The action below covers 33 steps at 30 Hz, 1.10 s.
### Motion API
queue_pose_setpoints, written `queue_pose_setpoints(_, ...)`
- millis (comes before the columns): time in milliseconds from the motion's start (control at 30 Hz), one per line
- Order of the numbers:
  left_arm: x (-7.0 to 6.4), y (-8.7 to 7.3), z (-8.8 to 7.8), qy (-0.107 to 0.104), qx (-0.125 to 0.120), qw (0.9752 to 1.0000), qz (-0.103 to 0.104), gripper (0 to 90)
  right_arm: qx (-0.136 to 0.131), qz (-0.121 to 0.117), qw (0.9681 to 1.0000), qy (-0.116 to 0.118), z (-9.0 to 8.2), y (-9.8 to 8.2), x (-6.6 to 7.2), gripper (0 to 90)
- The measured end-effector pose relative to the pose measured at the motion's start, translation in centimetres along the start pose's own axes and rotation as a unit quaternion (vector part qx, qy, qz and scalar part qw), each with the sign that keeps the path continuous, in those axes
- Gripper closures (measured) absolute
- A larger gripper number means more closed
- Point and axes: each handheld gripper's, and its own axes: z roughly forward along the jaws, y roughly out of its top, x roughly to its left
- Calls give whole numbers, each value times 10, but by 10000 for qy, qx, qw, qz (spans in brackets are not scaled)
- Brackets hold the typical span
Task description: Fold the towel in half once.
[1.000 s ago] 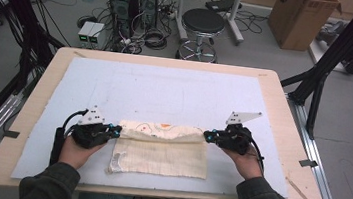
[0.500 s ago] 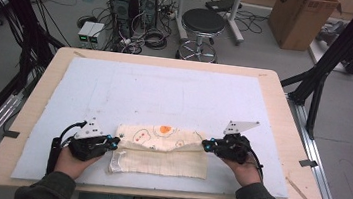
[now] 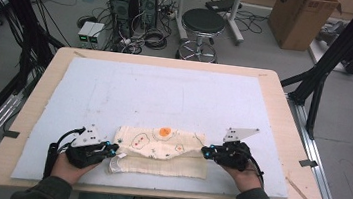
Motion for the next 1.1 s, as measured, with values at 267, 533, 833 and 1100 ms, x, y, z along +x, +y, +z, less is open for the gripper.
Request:
queue_pose_setpoints(267, -7, -3, -6, -90, 23, 9999, 79, 868, 21, -52, 10000, 60, -2, -4, 9, 861)
queue_pose_setpoints(533, -13, -8, -7, -177, 141, 9996, 162, 866, 106, -29, 9999, 96, -4, -14, 17, 860)
queue_pose_setpoints(833, -14, -5, -22, -427, -287, 9987, 22, 681, 8, -81, 9992, 397, -10, -14, 23, 693)
queue_pose_setpoints(1100, -5, 3, -15, -560, -226, 9982, -52, 670, 0, -219, 9985, 500, -8, -6, 26, 645)
